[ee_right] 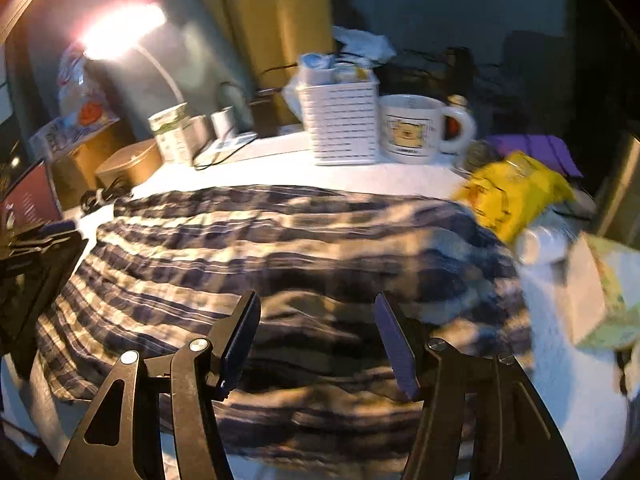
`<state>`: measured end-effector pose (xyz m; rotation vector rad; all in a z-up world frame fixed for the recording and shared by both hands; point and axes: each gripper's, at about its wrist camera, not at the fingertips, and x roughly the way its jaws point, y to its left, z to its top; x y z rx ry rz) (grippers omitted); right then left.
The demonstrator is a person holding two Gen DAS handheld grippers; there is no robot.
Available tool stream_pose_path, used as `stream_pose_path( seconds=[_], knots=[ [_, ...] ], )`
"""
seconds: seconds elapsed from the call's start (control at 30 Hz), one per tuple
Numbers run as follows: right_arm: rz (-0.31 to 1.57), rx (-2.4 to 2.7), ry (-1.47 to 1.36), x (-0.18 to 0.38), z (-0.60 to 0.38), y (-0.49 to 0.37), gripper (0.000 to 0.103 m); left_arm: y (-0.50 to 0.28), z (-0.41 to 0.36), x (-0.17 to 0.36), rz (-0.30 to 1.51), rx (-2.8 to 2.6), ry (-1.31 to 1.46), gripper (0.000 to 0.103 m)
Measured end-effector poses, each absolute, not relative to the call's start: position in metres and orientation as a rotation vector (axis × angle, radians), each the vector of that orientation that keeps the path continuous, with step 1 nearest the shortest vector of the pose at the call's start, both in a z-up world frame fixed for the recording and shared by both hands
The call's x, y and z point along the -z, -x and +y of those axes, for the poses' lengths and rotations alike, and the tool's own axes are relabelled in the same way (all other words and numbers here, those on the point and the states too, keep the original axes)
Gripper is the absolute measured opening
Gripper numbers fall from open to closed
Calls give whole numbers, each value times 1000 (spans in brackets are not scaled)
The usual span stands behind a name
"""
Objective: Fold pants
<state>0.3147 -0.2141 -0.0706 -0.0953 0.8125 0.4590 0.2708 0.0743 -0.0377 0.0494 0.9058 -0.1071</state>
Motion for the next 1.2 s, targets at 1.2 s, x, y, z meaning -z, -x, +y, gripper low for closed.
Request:
stream_pose_path(
  seconds=[1.2],
  knots=[
    [984, -624, 196, 108, -84, -416, 21, -399, 111, 96, 990, 37, -33, 73]
  ],
)
